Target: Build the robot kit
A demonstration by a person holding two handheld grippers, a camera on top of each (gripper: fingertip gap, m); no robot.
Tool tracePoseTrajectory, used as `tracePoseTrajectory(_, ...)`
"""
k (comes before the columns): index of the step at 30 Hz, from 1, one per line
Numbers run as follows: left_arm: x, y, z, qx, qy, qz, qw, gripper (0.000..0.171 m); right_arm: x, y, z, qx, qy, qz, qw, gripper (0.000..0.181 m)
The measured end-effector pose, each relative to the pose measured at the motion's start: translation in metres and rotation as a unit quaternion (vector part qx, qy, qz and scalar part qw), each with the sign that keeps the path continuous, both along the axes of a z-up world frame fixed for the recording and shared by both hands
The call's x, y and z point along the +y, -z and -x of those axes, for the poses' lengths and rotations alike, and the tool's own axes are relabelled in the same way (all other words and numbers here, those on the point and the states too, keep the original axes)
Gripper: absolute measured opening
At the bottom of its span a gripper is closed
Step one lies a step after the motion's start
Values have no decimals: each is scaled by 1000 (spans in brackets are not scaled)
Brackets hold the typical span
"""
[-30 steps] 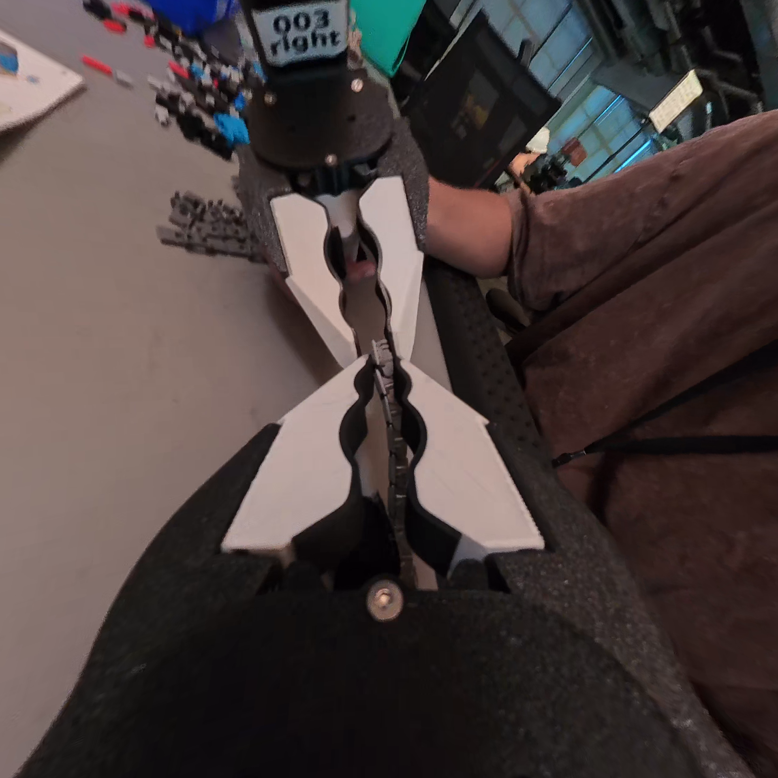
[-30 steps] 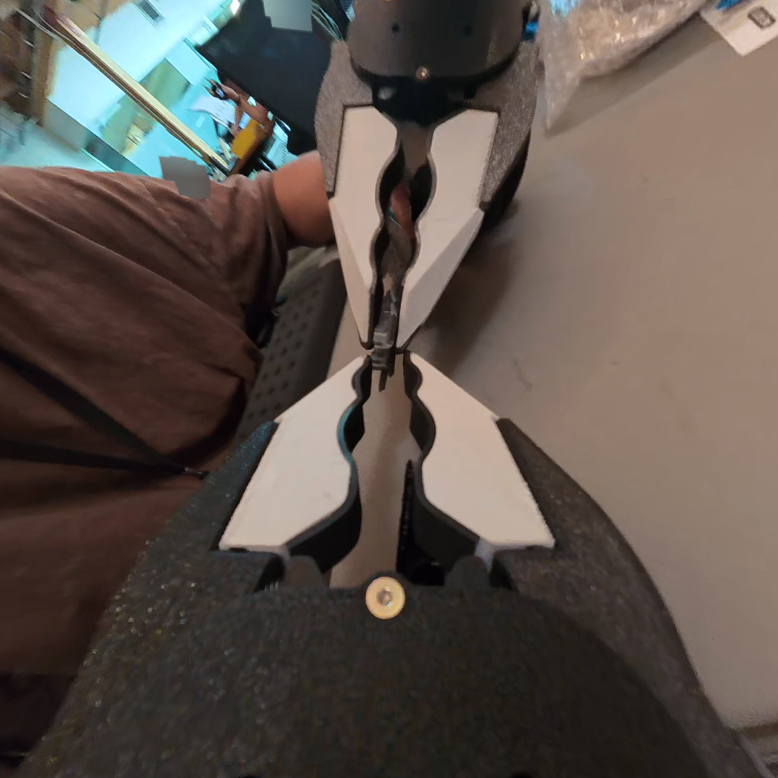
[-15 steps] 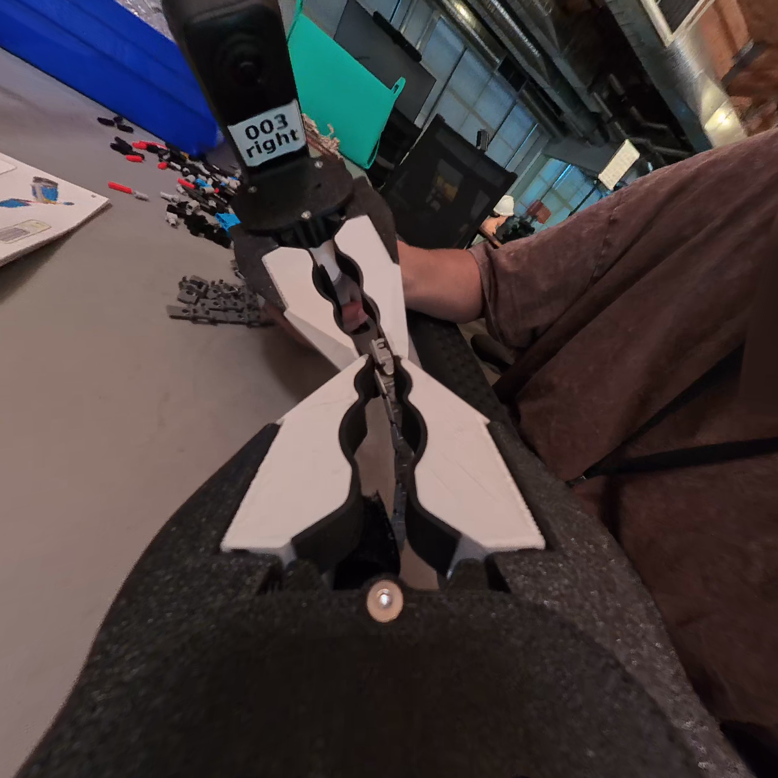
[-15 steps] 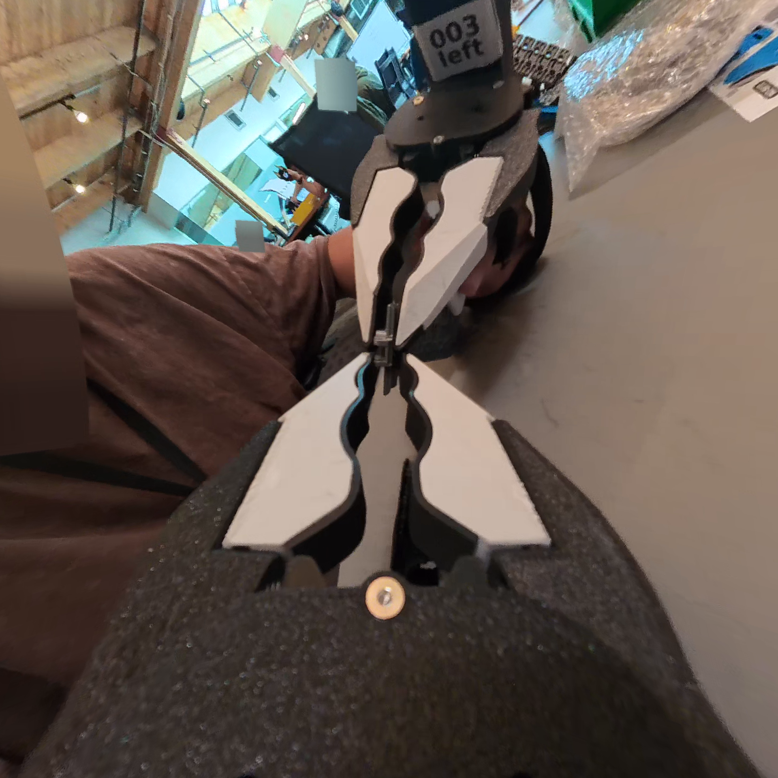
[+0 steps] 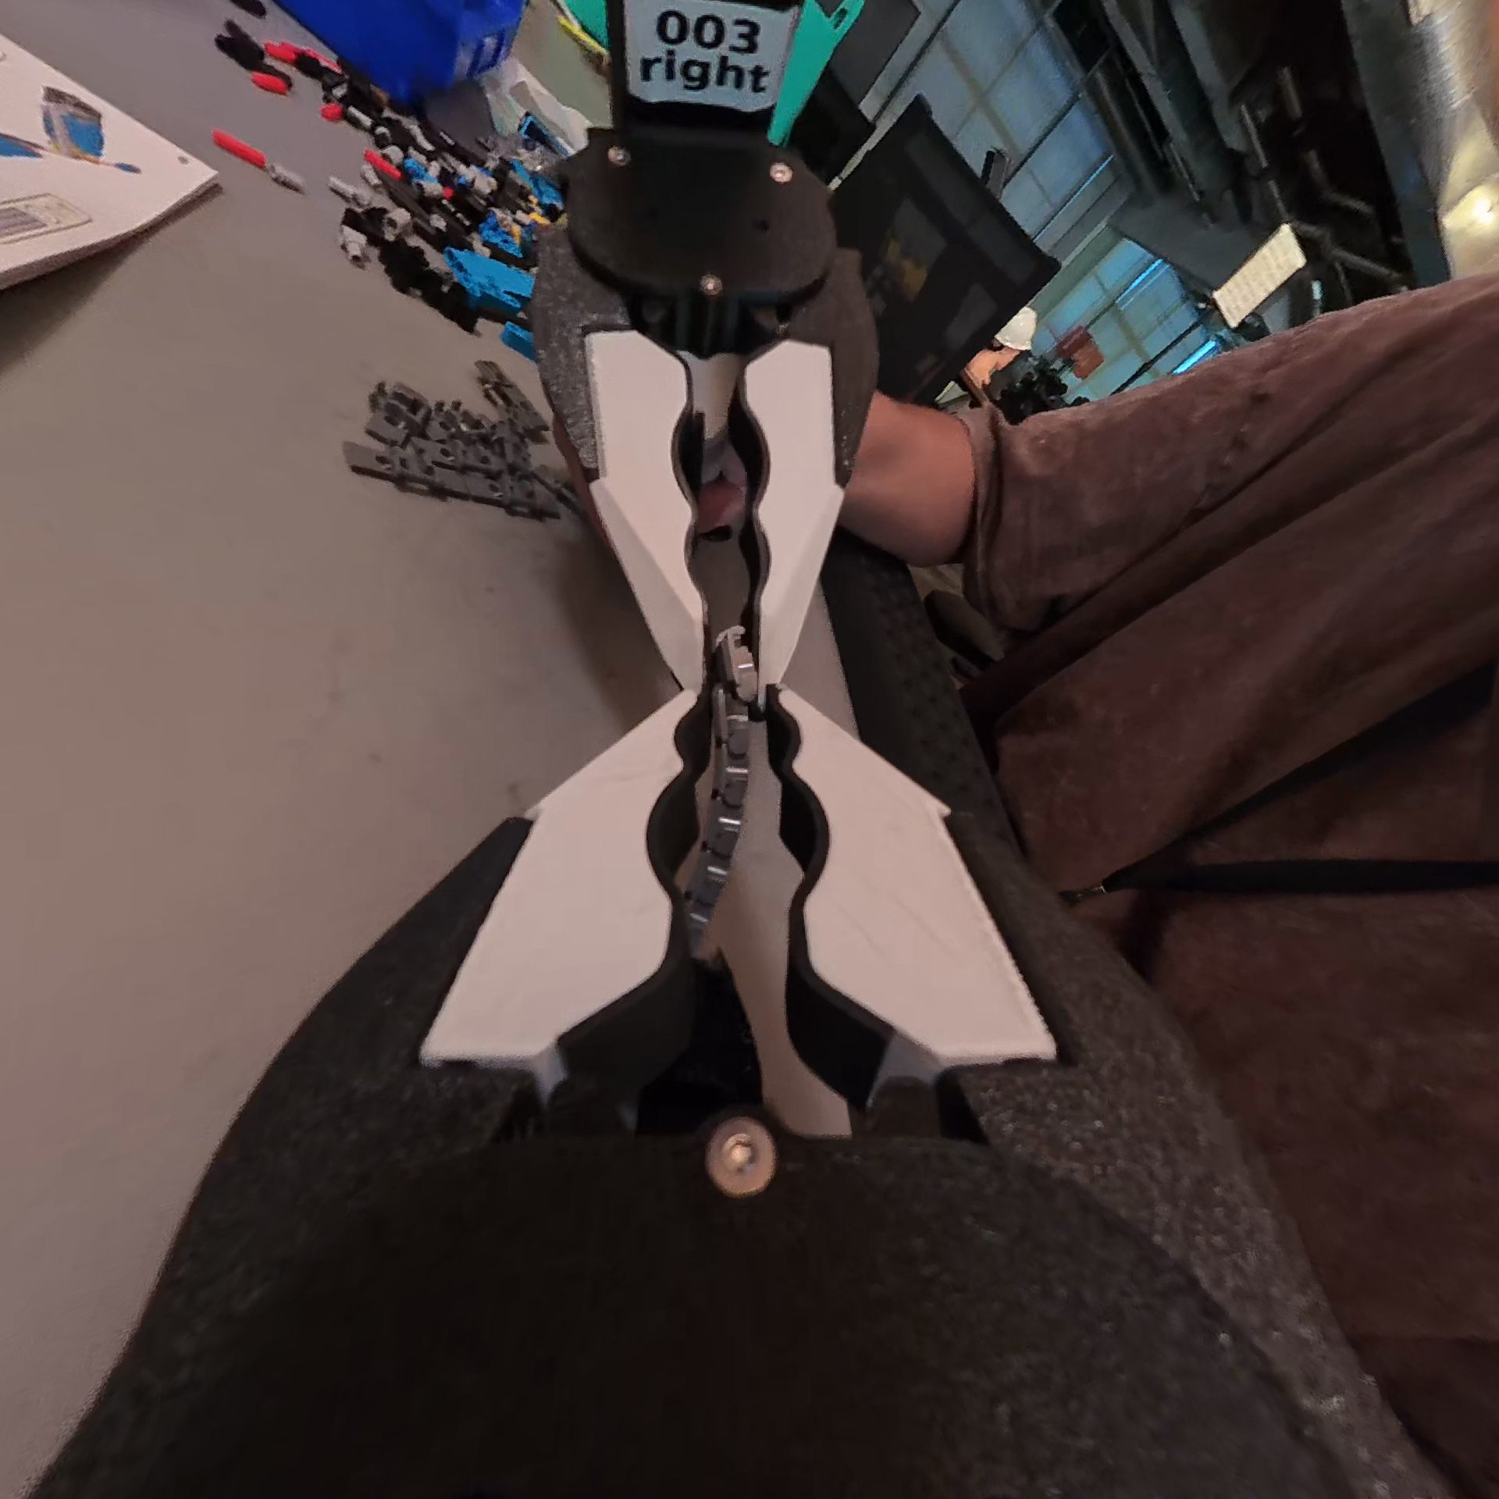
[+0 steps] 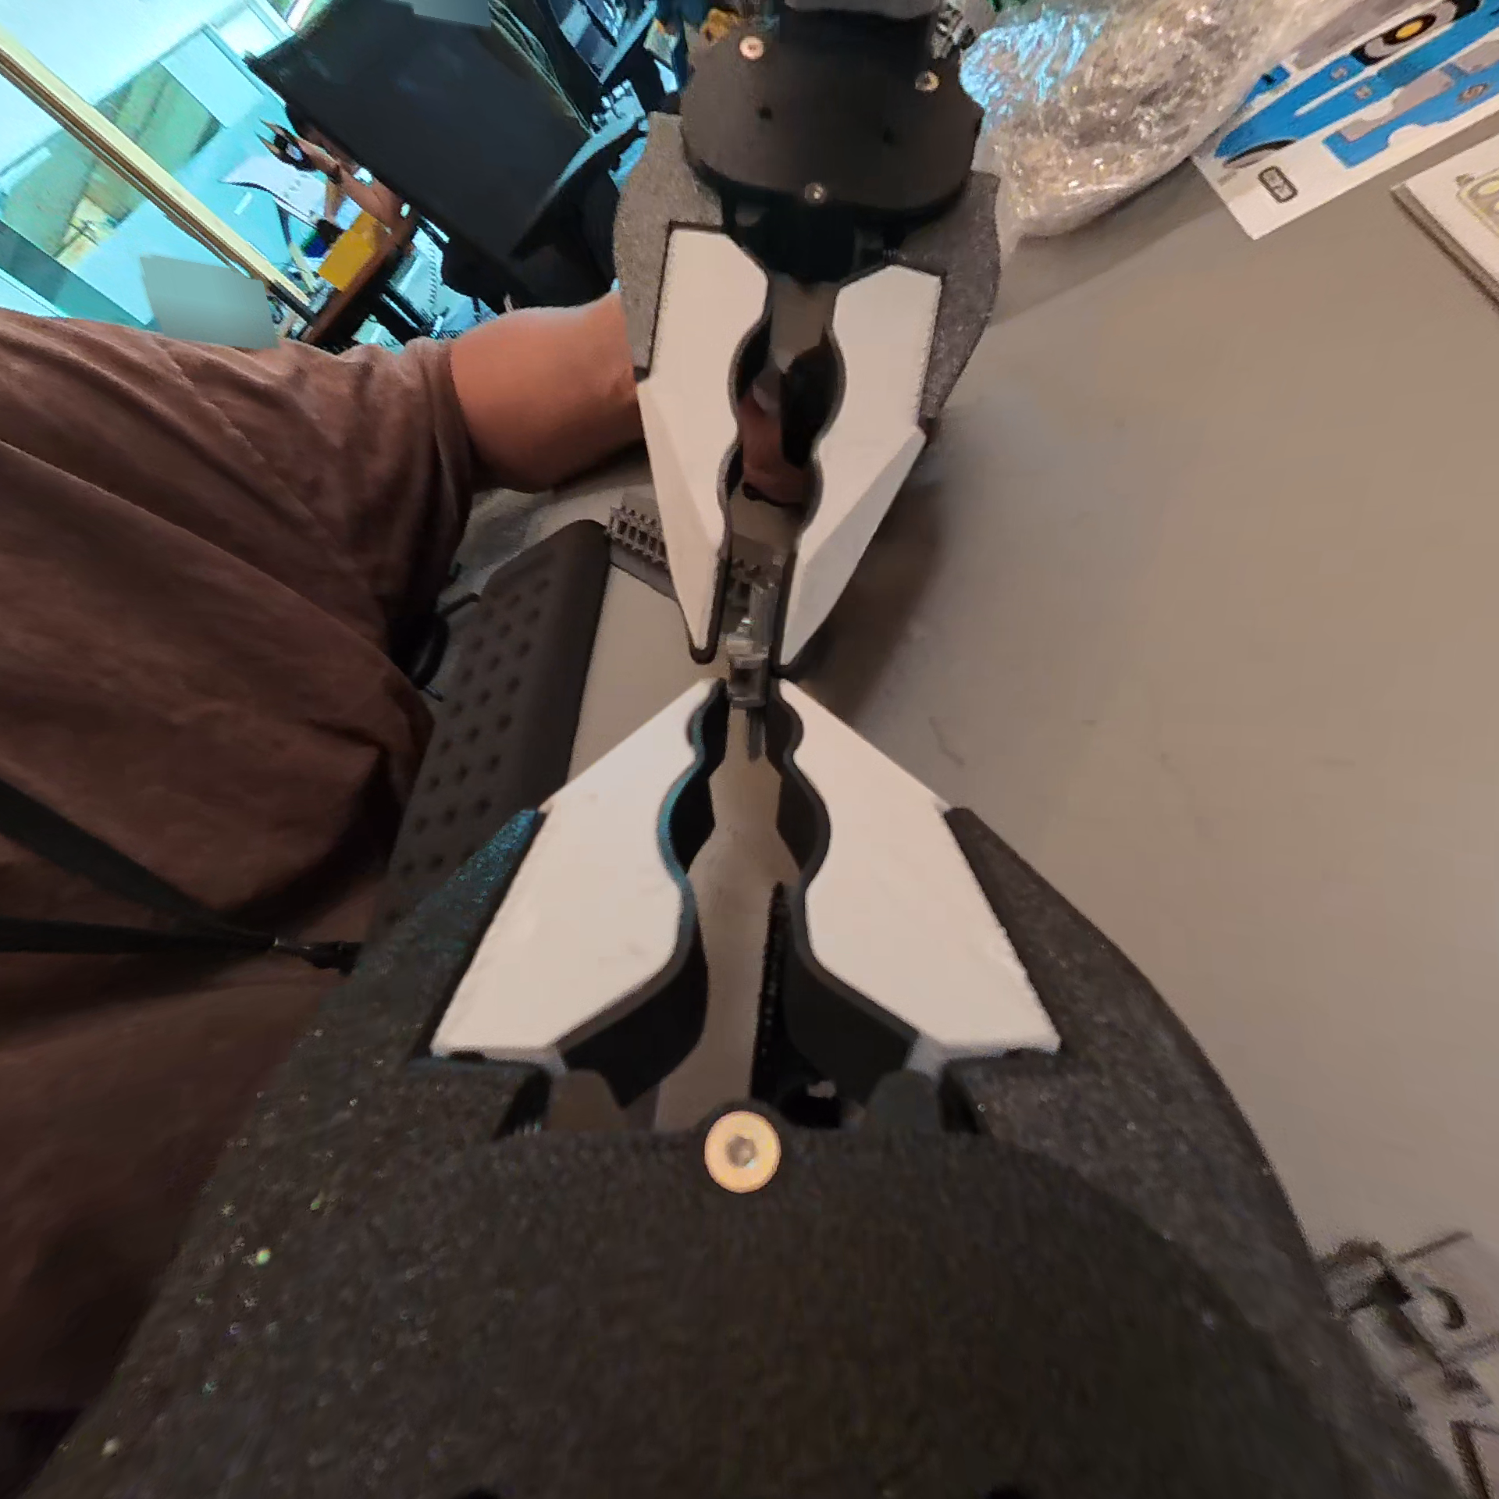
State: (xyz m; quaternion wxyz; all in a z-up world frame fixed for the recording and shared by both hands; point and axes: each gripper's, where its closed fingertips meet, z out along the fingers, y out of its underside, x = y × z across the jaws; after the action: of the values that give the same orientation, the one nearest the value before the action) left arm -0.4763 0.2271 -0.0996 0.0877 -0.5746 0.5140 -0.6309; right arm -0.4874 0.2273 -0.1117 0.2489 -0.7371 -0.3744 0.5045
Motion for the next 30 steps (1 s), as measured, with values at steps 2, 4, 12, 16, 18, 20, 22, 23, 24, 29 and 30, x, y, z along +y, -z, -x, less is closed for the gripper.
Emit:
tracePoseTrajectory(2, 5, 4, -2, 8, -22, -15, 1000, 9, 4, 3, -1, -10, 13, 8, 1000, 8)
tracePoseTrajectory(4, 9, 6, -5, 2, -52, -66, 996, 8, 9, 6, -3, -14, 31, 25, 999, 9)
tracePoseTrajectory(12, 17, -1, -9, -24, -92, -90, 991, 6, 19, -1, -6, 37, 60, 69, 995, 8)
tracePoseTrajectory(16, 12, -5, -6, -33, -66, -98, 993, 6, 12, -5, -3, 38, 34, 40, 998, 9)
tracePoseTrajectory(18, 11, -5, -5, -36, -53, -70, 996, 7, 11, -5, -3, 16, 31, 12, 999, 9)
tracePoseTrajectory(20, 11, -4, -5, -33, -49, -63, 996, 7, 11, -4, -5, 10, 35, -15, 999, 9)
tracePoseTrajectory(22, 12, -4, -4, -35, -51, -61, 996, 7, 10, -4, -9, 11, 33, -4, 999, 15)
tracePoseTrajectory(23, 11, -5, -3, -37, -48, -62, 996, 7, 10, -7, -10, 24, 33, 8, 999, 16)
tracePoseTrajectory(24, 10, -4, -4, -36, -47, -68, 996, 7, 10, -9, -9, 37, 30, 16, 999, 14)
tracePoseTrajectory(29, 5, -3, -5, -36, -46, -87, 994, 6, 4, -5, -6, 38, 9, 36, 999, 9)
tracePoseTrajectory(30, 6, -4, -5, -41, -50, -95, 993, 7, 6, -5, -6, 36, 16, 42, 998, 8)
